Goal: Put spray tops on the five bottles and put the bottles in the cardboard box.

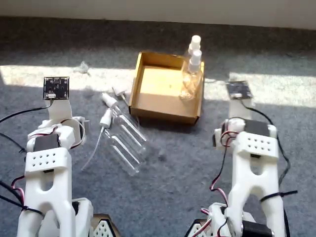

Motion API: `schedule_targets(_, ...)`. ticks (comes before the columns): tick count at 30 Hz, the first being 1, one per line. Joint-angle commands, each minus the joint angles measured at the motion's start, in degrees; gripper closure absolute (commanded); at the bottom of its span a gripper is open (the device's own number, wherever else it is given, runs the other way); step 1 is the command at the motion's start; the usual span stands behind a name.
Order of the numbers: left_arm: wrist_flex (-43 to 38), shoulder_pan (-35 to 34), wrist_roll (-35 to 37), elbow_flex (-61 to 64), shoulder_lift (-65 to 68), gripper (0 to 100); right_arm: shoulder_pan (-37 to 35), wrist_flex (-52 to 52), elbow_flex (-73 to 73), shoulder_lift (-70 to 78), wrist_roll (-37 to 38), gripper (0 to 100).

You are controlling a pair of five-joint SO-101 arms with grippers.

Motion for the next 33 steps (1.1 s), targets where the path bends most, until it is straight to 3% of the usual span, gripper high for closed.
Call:
schedule_targets(1, -1.05, -0.22, -0.44, 0.31, 0.04, 79, 10.15, -5.05, -1.71, 3.65, 2.64, 99.5)
schedule_targets(6, -0.97, 1.45, -0.44, 0.92, -0.22, 79, 17.27, -12.62, -2.15, 17.80, 4.04, 99.5)
schedule_targets(10, -0.97, 1.45, -0.44, 1.01, -0.22, 79, 18.68, -14.37, -3.74, 21.85, 6.68, 98.8)
schedule_targets(17, -0.97, 1.45, -0.44, 1.01, -0.13, 79, 20.97, -14.29, -3.91, 21.93, 7.47, 81.5)
schedule_targets(33, -0.97, 1.45, -0.44, 1.01, -0.13, 79, 18.59, -2.51, -15.87, 22.11, 3.52, 79.3)
